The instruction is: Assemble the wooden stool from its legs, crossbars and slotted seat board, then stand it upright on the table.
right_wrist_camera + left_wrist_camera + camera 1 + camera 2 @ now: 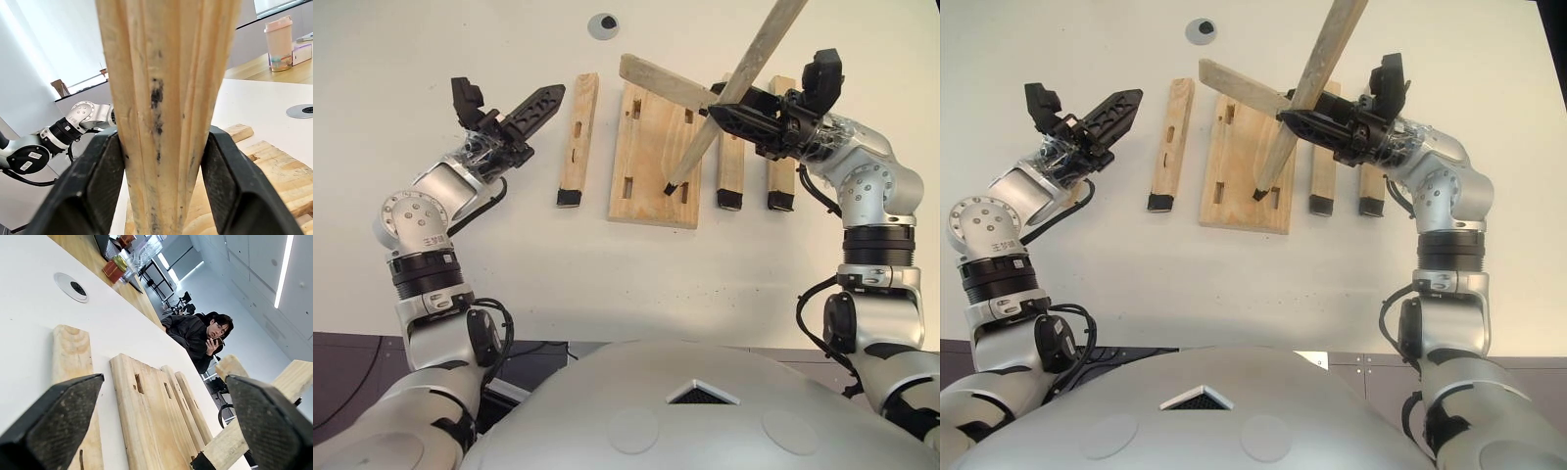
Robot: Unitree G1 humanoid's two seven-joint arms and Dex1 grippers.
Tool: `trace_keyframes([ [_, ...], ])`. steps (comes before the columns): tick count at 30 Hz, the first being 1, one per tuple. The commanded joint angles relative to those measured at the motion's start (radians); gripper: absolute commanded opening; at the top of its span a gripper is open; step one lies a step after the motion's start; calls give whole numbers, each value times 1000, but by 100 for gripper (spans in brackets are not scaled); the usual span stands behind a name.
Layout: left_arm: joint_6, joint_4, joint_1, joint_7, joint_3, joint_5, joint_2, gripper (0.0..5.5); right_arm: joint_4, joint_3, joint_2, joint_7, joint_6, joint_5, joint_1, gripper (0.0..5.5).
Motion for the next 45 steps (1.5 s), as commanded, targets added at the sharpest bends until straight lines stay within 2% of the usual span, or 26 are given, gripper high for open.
trace_keyframes([
  [1, 1, -10, 13, 3, -13, 25, -11, 458, -13, 9, -19, -6, 0, -22, 10, 216],
  [9, 5, -22, 19, 3, -12, 29, -28, 458, -69, -16, -44, 1, 52, 5, 10, 216],
  [16, -5, -19, 27, 5, -14, 43, -37, 458, -5, 12, -28, 7, -25, -49, 27, 216],
  [24, -11, 1, 22, 24, 8, 63, -32, 458, 25, 157, -98, 80, -247, -215, 61, 216],
  [27, -24, 45, -17, 45, 116, 26, 20, 458, 23, 185, -150, 121, -298, -240, 46, 216],
  [32, -31, 59, -24, 63, 172, 17, 30, 458, 48, 229, -221, 194, -324, -254, 9, 216],
  [39, -41, 71, -23, 80, 175, 25, 13, 458, 64, 308, -276, 280, -326, -285, -31, 205],
  [43, -48, 70, -20, 90, 173, 36, 3, 458, 27, 396, -319, 268, -352, -395, -78, 205],
  [45, -52, 70, -17, 94, 171, 40, -4, 458, -3, 442, -348, 257, -291, -444, -105, 205],
])
